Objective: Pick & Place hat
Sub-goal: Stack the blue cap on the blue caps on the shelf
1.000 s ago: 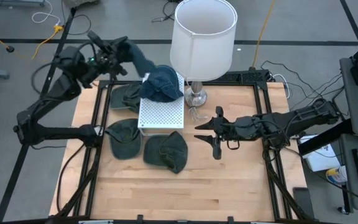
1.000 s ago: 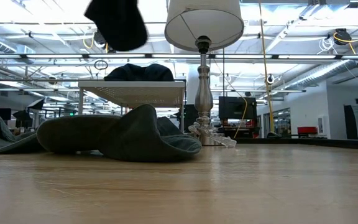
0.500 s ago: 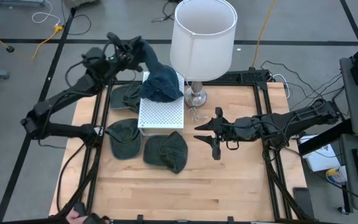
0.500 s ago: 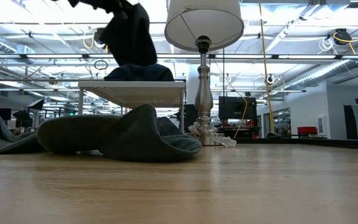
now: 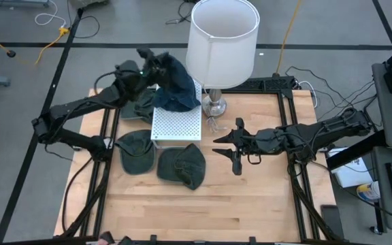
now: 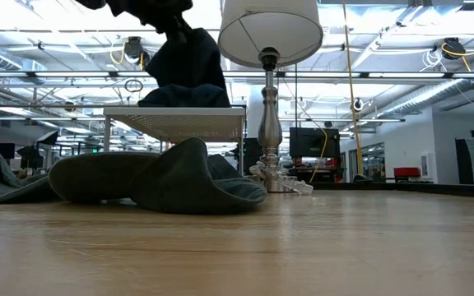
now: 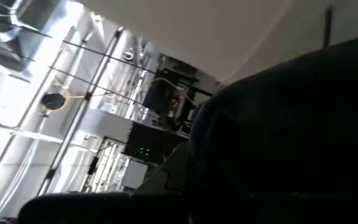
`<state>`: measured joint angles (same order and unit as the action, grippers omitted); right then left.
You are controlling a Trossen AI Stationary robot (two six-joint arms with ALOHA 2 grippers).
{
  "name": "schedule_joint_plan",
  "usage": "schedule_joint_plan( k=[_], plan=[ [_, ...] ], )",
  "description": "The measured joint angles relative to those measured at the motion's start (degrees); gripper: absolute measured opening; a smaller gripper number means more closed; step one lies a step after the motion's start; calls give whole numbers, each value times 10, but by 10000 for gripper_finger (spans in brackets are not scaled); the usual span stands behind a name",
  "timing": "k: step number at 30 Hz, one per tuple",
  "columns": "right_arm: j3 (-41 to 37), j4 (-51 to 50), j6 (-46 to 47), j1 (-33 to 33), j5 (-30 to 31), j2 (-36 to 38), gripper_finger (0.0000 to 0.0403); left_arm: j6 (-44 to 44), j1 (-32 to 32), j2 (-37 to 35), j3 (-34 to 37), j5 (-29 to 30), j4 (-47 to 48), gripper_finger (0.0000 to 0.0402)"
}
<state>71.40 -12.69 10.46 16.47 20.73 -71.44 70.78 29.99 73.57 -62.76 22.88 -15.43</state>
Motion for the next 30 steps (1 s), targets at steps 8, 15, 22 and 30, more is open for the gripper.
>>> schedule_joint_plan(
  k=[8, 15, 22, 30],
  plan=[
    [0, 0, 22, 1, -24, 0, 123, 27, -16, 15, 0, 49, -47, 43],
    [0, -1, 37, 1, -60, 0, 115, 14, -10, 14, -1, 62, -13, 43],
    [0, -1, 69, 1, -60, 0, 113, -22, -40, 35, -1, 57, 22, 43],
    [0, -1, 71, 5, -60, 0, 111, -33, -65, 33, -1, 58, 62, 43]
  ],
)
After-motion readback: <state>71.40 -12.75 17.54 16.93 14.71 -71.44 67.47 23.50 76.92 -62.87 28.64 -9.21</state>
